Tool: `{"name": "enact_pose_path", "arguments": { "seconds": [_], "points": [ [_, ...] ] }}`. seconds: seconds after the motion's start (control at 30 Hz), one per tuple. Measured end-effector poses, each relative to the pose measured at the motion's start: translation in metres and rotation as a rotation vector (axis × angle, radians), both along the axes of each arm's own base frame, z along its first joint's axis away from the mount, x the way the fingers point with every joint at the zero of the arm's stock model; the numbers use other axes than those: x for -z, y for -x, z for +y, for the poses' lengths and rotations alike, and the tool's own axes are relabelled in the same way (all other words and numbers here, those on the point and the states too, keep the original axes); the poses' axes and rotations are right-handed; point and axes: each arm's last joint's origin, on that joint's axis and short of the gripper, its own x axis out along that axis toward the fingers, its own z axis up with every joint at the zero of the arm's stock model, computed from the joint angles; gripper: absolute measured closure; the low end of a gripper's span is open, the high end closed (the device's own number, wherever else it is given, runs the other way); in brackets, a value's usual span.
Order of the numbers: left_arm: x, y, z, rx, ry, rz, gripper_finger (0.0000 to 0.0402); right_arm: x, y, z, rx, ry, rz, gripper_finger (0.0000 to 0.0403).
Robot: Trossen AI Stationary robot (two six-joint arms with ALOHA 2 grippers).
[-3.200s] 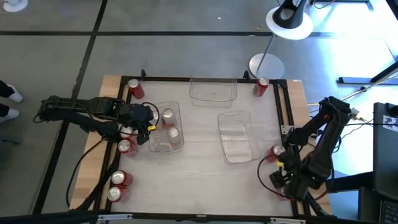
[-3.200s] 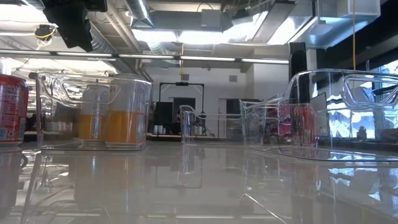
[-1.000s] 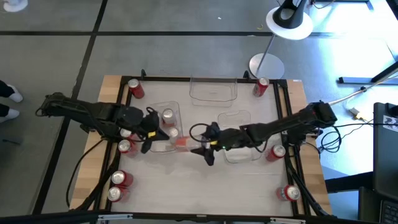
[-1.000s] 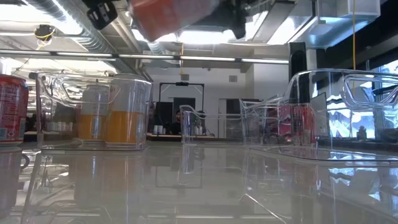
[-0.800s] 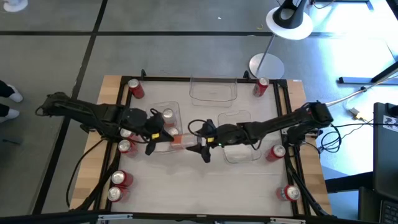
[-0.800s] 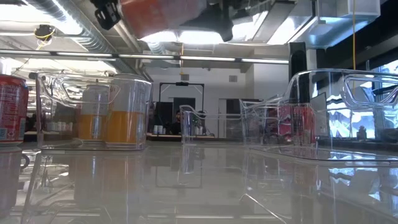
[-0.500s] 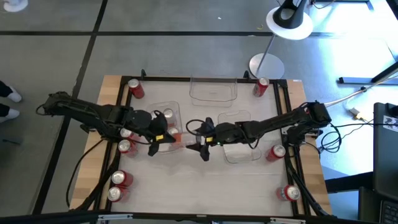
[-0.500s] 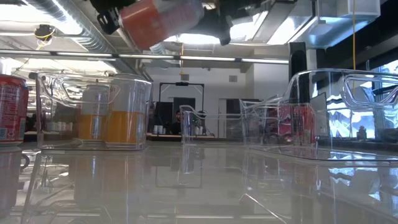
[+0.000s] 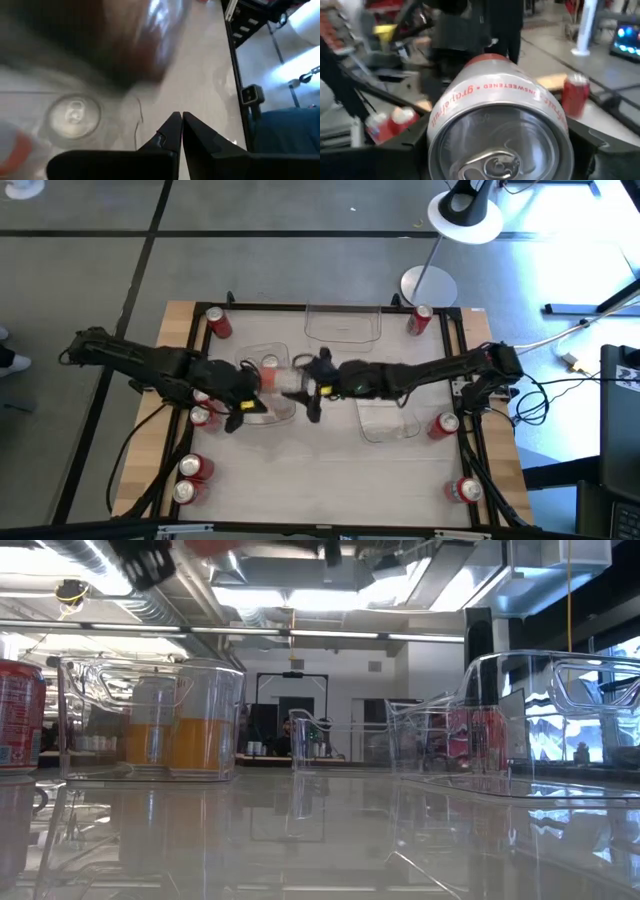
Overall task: Sort soda cans
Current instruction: Put the orange white soda can into the left transparent bin
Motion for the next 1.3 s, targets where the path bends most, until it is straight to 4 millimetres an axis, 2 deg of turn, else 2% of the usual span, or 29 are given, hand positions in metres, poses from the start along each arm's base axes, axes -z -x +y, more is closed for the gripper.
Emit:
{"name": "enact_pose_path", "arguments": {
  "seconds": [0.07, 0.2, 0.33, 0.43, 0.53, 0.7, 0.83, 0.97, 1.13, 1.3],
  "points": [
    [-0.013, 0.016, 0.005, -0.028, -0.015, -0.020, 0.0394, -0.005, -0.001, 0.001, -0.035, 0.014, -0.014, 0.0124],
    [-0.028, 0.044, 0.014, -0.114, -0.059, -0.067, 0.0394, -0.004, -0.005, 0.003, -0.056, 0.078, 0.021, 0.0124],
    [-0.036, 0.062, 0.021, -0.188, -0.083, -0.149, 0.0394, -0.018, -0.010, 0.000, -0.042, 0.087, -0.035, 0.0124],
    [-0.040, 0.069, 0.023, -0.198, -0.085, -0.182, 0.0394, -0.007, -0.021, -0.004, -0.047, 0.089, -0.003, 0.0124],
    [-0.040, 0.072, 0.023, -0.198, -0.082, -0.193, 0.0394, 0.013, -0.032, -0.005, -0.067, 0.091, 0.063, 0.0124],
    [-0.040, 0.071, 0.023, -0.184, -0.104, -0.193, 0.0375, 0.018, -0.043, -0.007, -0.099, 0.072, 0.065, 0.0124],
    [-0.044, 0.066, 0.023, -0.170, -0.144, -0.242, 0.0317, 0.029, -0.044, -0.011, -0.085, 0.071, 0.126, 0.0124],
    [-0.048, 0.058, 0.024, -0.189, -0.157, -0.287, 0.0229, 0.028, -0.044, -0.020, -0.057, 0.056, 0.123, 0.0124],
    [-0.036, 0.042, 0.024, -0.210, -0.174, -0.169, 0.0119, 0.028, -0.045, -0.025, -0.055, 0.050, 0.130, 0.0124],
    [-0.024, 0.023, 0.020, -0.189, -0.186, -0.080, 0.0060, 0.029, -0.045, -0.027, -0.082, 0.030, 0.133, 0.0124]
  ]
}}
